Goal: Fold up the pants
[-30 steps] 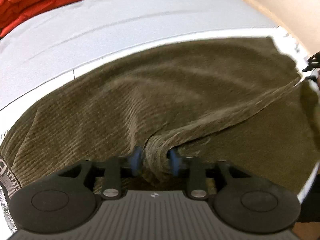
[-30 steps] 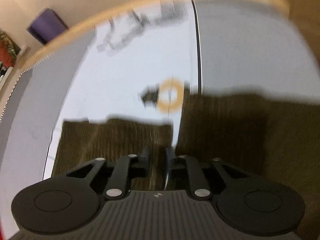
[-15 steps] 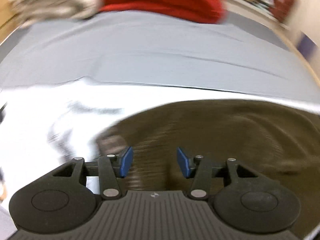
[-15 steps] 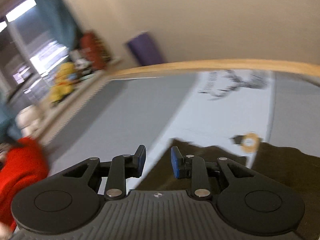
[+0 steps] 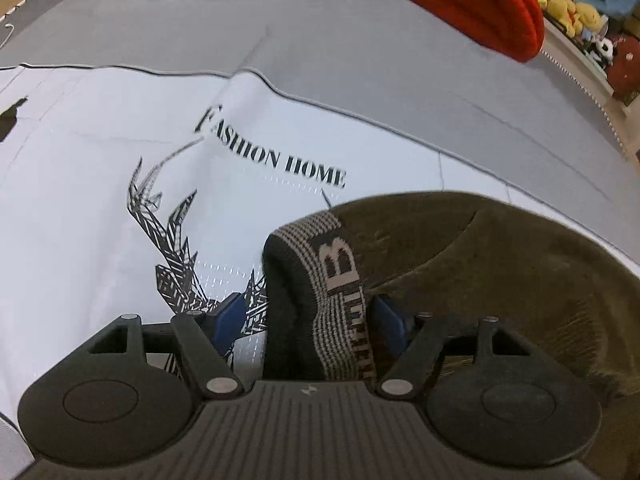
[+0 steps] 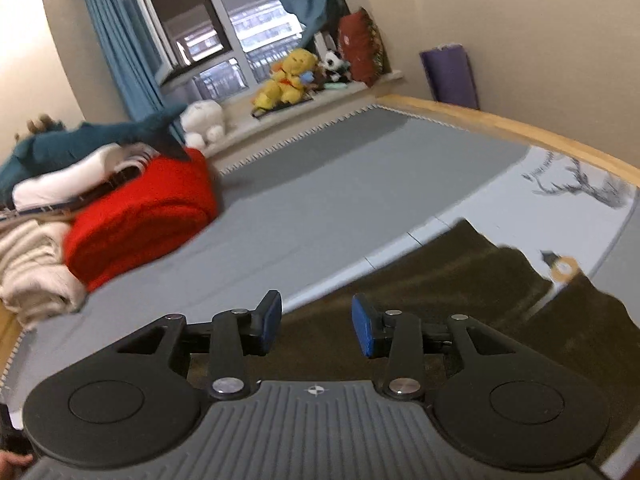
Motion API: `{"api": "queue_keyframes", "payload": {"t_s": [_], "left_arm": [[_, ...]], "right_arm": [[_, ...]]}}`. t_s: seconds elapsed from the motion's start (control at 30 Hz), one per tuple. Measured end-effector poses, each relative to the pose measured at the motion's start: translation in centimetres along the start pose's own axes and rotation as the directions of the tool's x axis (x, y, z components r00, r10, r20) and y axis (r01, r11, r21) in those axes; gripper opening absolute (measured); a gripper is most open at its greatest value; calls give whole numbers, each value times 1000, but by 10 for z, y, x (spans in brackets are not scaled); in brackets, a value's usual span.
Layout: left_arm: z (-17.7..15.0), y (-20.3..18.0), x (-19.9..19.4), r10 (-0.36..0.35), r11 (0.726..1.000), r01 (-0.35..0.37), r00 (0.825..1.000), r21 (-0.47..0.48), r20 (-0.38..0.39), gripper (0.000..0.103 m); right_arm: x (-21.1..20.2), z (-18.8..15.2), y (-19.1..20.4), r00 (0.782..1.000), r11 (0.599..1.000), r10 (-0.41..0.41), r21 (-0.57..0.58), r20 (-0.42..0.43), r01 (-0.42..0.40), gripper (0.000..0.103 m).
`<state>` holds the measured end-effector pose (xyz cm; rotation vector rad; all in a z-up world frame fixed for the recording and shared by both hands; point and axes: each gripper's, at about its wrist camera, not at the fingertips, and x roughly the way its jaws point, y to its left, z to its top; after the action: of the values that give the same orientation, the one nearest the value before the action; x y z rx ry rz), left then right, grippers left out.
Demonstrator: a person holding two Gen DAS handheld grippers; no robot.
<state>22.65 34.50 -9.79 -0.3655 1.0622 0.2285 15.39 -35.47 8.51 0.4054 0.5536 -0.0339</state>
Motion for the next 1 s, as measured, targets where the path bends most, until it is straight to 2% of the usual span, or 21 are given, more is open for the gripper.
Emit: {"api": "queue_keyframes", "payload": {"t_s": [0.07, 0.1, 0.13, 0.2, 0.27, 0.33, 0.47, 0.57, 0.6, 0.63, 0.7, 0.8, 0.87, 0.93, 1.0], "left_arm": [[-2, 0, 3, 3, 1000, -3, 1000, 16, 10, 73], [-1, -4, 3, -8, 999, 7, 1000, 37, 14, 57], [-1, -6, 0, -25, 998, 25, 1000, 50, 15, 46], [4, -8, -6, -14, 998, 12, 999, 54, 29, 30], [10, 1, -13, -8, 1000, 9, 998, -14, 62, 25], [9, 4, -19, 10, 999, -6, 996, -35, 88, 26], [2, 0, -23, 57, 998, -55, 997, -35, 46, 32], [4, -2, -47, 119, 991, -114, 991, -76, 58, 32], [3, -3, -60, 114, 990, -108, 991, -92, 63, 38], [2, -4, -70, 101, 990, -94, 993, -100, 64, 51], [1, -7, -88, 85, 991, -80, 995, -103, 47, 61], [-8, -18, -111, 113, 994, -113, 994, -11, -9, 61], [-27, -29, -131, 118, 990, -119, 993, 82, 7, 62], [-50, -36, -140, 79, 987, -79, 997, 143, 10, 73], [-72, -36, -136, 21, 984, -16, 999, 178, -25, 76]], "right_arm": [[3, -6, 0, 999, 999, -31, -13, -12, 31, 41], [8, -6, -3, 999, 999, -40, -8, -19, 40, 41], [11, -5, -4, 999, 999, -36, -1, -23, 36, 41], [16, -11, -6, 998, 999, -51, -5, -27, 51, 41], [20, -13, -7, 997, 997, -75, -22, -31, 74, 41], [21, -19, -6, 996, 996, -86, -40, -37, 85, 41], [22, -21, -4, 996, 994, -87, -74, -34, 84, 41], [22, -21, 1, 997, 992, -75, -101, -26, 72, 41], [22, -21, 3, 997, 992, -67, -105, -25, 64, 41], [23, -22, 5, 998, 993, -62, -106, -26, 59, 41], [24, -21, 8, 998, 995, -44, -94, -35, 40, 41], [26, -21, 14, 998, 998, 5, -60, -57, -8, 41], [26, -23, 20, 998, 998, 29, -49, -61, -32, 41], [25, -26, 26, 997, 998, 44, -51, -67, -48, 41], [24, -30, 31, 994, 996, 64, -50, -86, -68, 41]]}}
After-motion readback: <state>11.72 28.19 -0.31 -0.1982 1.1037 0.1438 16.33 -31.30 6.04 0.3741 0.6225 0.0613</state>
